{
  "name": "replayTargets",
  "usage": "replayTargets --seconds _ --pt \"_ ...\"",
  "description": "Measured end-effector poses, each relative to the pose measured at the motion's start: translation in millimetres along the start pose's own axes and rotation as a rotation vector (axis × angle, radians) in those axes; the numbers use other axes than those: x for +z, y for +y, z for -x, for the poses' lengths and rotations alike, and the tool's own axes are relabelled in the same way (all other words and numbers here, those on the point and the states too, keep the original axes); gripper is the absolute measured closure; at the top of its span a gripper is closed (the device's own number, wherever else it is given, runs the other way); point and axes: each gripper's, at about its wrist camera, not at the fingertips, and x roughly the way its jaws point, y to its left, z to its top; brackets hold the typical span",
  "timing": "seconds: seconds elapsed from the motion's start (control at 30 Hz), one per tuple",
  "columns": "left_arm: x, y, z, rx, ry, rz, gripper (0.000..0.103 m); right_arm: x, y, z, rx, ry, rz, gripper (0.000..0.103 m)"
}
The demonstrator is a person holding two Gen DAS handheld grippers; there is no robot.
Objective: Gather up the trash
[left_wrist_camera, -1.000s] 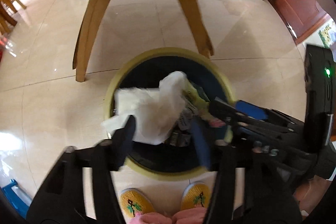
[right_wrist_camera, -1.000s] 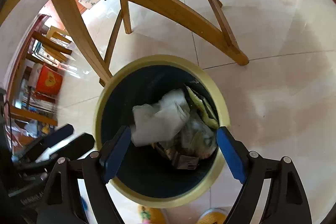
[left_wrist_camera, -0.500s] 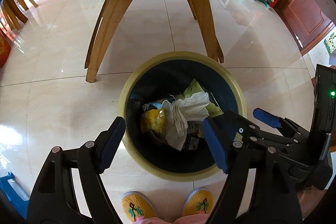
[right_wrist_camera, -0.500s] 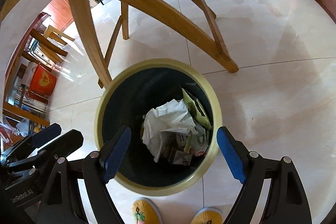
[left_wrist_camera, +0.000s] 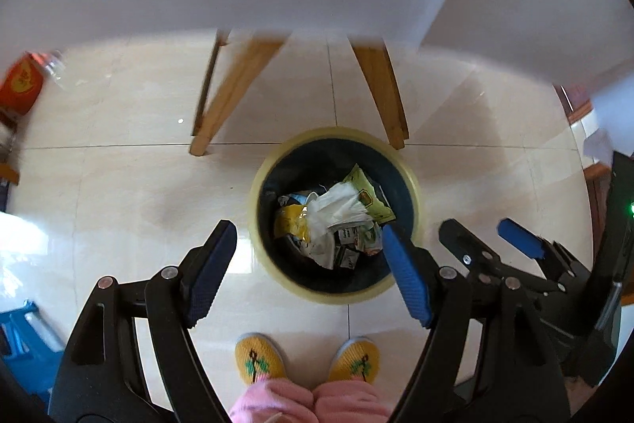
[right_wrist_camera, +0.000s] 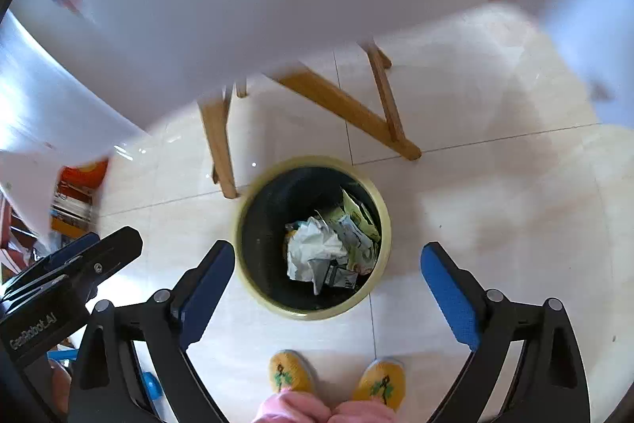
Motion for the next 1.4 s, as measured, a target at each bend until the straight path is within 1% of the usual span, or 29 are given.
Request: replayTargets --seconds 0.07,0.2,0.27,0.43,0.5,0.6,0.67,0.87,0.93,1.13,1.4 --pt "8.9 -2.4 28.2 0.022 -0.002 0.012 0.03 9.3 6.2 26.3 -0.011 0.001 -0.001 0.006" --pt "23.7 -5.8 76.5 0.026 -0.012 0.025 0.03 29.7 18.6 82.0 -0.026 -0.007 -0.01 0.006" --pt "33.6 -8.9 107.8 0.032 -0.021 0.028 0.03 38.2 26.1 110.3 -0.026 -0.018 -0.006 0.006" --pt "57.6 -15.6 174.7 0.04 -0.042 0.039 0.03 63.8 47.4 177.9 -0.051 -0.038 0.018 0.003" --pt "69.2 -18.1 204.7 0.031 -0.055 0.046 0.03 73.7 58.7 204.8 -0.065 -0.055 0.037 0.003" --pt "84.8 -20.6 241.6 0.041 -0.079 0.034 0.03 90.6 73.7 244.1 -0.061 -0.073 0.054 0.002" --pt "96.5 -24.5 270.7 0.047 -0.107 0.017 0.03 99.8 83.7 264.9 -0.052 -0.089 0.056 0.002" --pt "124.6 -27.2 338.5 0.067 -0.172 -0.012 0.03 126.9 110.2 325.5 -0.037 -0.144 0.077 0.002" --pt "134.1 -27.7 358.5 0.077 -0.189 -0.019 0.03 136.3 119.3 341.6 -0.039 -0.164 0.087 0.002" --pt "153.9 -19.7 398.5 0.101 -0.217 -0.007 0.03 156.0 140.4 371.0 -0.036 -0.214 0.11 0.002" --pt "169.8 -7.8 436.1 0.115 -0.28 0.002 0.03 166.4 158.4 386.8 -0.05 -0.251 0.129 0.002"
